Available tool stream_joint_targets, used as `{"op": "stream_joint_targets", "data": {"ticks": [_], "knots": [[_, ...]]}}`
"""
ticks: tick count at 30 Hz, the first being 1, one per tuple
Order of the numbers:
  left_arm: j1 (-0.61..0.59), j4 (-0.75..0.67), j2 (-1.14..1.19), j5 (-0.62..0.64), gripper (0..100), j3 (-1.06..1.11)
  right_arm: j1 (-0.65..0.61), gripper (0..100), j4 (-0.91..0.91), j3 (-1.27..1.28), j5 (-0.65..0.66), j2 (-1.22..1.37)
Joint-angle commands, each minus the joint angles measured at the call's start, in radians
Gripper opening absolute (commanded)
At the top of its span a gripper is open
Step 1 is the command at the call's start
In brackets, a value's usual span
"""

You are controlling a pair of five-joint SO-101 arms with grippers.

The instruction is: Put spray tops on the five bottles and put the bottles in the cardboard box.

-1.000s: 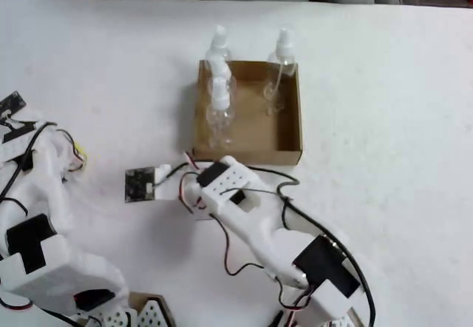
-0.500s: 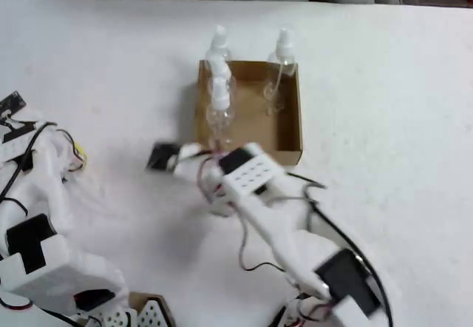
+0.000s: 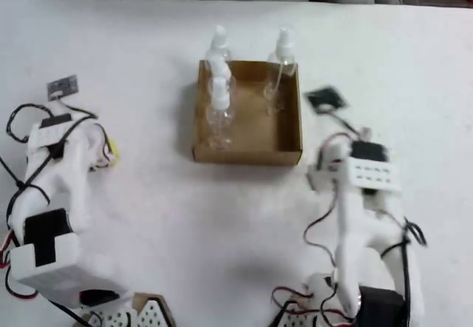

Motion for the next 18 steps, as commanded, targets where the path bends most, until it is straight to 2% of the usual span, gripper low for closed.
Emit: {"op": "stream_joint_targets", "data": {"ticks": [1,5,9,18], "knots": [[0.036,0.028,-0.015,-0.086,13,-0.006,0.171,1.8,-0.058,0.028,-0.011,-0.035],[0.051,0.040,-0.015,-0.140,13,-0.005,0.326,3.9,-0.102,0.061,-0.003,-0.035],[0.053,0.032,-0.016,-0.140,13,0.011,0.417,14.8,-0.105,0.078,0.074,-0.035],[0.053,0.032,-0.016,-0.141,13,0.014,0.456,27.5,-0.105,0.072,0.255,-0.035]]}}
